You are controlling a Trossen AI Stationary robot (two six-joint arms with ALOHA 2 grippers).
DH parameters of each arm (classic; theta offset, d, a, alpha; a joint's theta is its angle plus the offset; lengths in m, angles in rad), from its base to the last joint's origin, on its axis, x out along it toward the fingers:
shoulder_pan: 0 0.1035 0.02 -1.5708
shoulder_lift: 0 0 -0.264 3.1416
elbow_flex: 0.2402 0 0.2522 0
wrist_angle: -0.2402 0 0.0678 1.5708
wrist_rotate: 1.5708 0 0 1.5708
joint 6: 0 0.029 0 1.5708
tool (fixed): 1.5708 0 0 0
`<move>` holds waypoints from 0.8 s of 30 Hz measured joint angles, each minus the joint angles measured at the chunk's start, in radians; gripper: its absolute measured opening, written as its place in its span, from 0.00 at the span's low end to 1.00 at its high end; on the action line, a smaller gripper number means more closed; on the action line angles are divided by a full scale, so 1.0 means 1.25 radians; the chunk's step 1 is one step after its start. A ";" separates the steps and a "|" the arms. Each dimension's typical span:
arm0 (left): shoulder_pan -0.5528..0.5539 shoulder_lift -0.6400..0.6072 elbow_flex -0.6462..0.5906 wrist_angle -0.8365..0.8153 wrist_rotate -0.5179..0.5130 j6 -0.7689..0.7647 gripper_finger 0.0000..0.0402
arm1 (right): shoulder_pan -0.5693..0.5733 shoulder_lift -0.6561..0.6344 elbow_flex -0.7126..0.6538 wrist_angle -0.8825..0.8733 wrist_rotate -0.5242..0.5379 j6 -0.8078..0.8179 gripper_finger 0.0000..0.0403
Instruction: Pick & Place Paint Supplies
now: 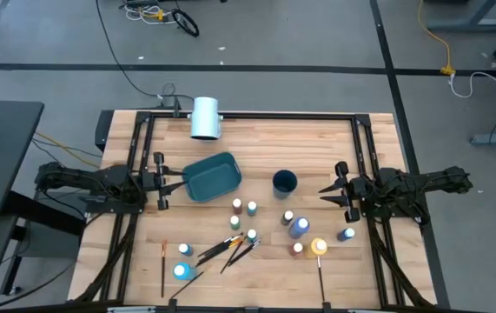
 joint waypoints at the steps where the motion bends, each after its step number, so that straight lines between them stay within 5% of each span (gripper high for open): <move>1: 0.000 0.000 0.000 0.000 0.000 0.000 0.29 | 0.000 0.000 0.000 0.000 0.000 0.000 0.22; 24: 0.000 0.000 0.000 0.073 0.024 0.006 0.29 | 0.000 0.000 0.000 0.000 0.000 0.000 0.22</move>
